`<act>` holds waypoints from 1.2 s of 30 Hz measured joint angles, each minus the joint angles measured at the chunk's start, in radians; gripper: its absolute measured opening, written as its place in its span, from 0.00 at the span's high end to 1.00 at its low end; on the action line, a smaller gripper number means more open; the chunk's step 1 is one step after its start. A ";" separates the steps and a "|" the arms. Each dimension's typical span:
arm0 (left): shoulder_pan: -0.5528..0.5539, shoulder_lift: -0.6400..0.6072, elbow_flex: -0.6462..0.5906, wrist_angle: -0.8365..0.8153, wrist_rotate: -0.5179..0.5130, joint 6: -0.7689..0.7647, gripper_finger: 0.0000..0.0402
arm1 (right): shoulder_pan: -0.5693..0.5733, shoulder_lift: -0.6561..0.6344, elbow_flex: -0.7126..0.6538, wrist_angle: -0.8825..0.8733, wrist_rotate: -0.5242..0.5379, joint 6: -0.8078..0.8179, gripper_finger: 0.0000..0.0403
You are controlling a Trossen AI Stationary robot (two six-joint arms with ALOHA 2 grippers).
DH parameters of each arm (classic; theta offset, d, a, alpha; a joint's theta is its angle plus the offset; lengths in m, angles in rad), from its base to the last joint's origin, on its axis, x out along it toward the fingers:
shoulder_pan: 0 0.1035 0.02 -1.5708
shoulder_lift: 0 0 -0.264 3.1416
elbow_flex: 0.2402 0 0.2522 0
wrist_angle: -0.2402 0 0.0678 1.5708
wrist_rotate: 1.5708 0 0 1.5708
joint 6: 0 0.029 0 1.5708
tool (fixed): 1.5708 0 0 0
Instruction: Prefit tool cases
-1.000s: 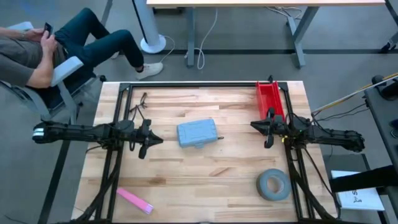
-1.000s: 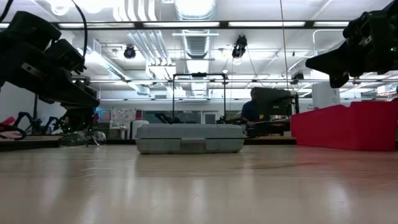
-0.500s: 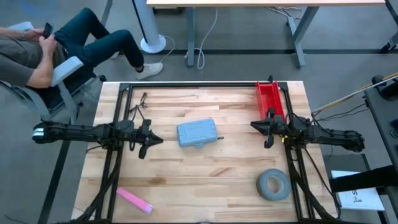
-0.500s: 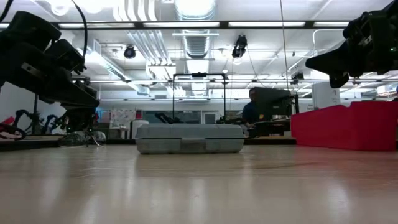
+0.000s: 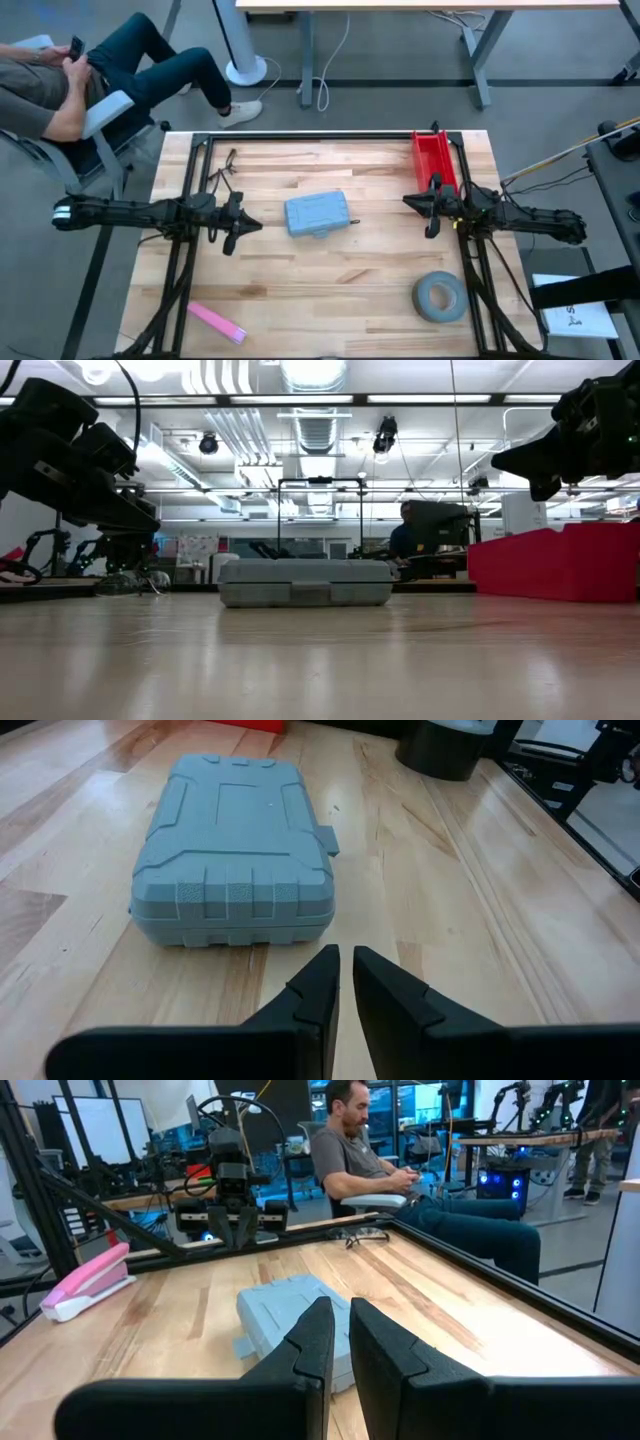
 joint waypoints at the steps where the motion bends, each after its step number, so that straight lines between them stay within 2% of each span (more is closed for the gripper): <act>1: 0.000 0.000 0.000 0.000 0.000 0.000 0.90 | 0.000 0.000 0.000 0.000 0.000 -0.011 0.95; 10: 0.000 0.000 0.000 0.000 0.000 0.000 0.90 | 0.000 0.000 0.000 0.017 0.001 -0.060 0.95; 17: 0.000 0.000 0.000 0.000 0.000 0.000 0.90 | 0.000 0.000 0.001 0.125 0.000 -0.068 0.95; 23: 0.000 0.000 0.000 0.000 0.000 0.000 0.90 | 0.000 0.038 0.085 0.084 0.000 -0.075 0.95; 29: 0.000 0.000 0.000 0.001 0.000 0.000 0.90 | 0.000 0.167 0.225 -0.008 -0.008 -0.076 0.95; 36: 0.000 0.000 0.000 0.028 0.000 0.000 0.90 | 0.000 0.404 0.395 -0.160 0.000 -0.114 0.95</act>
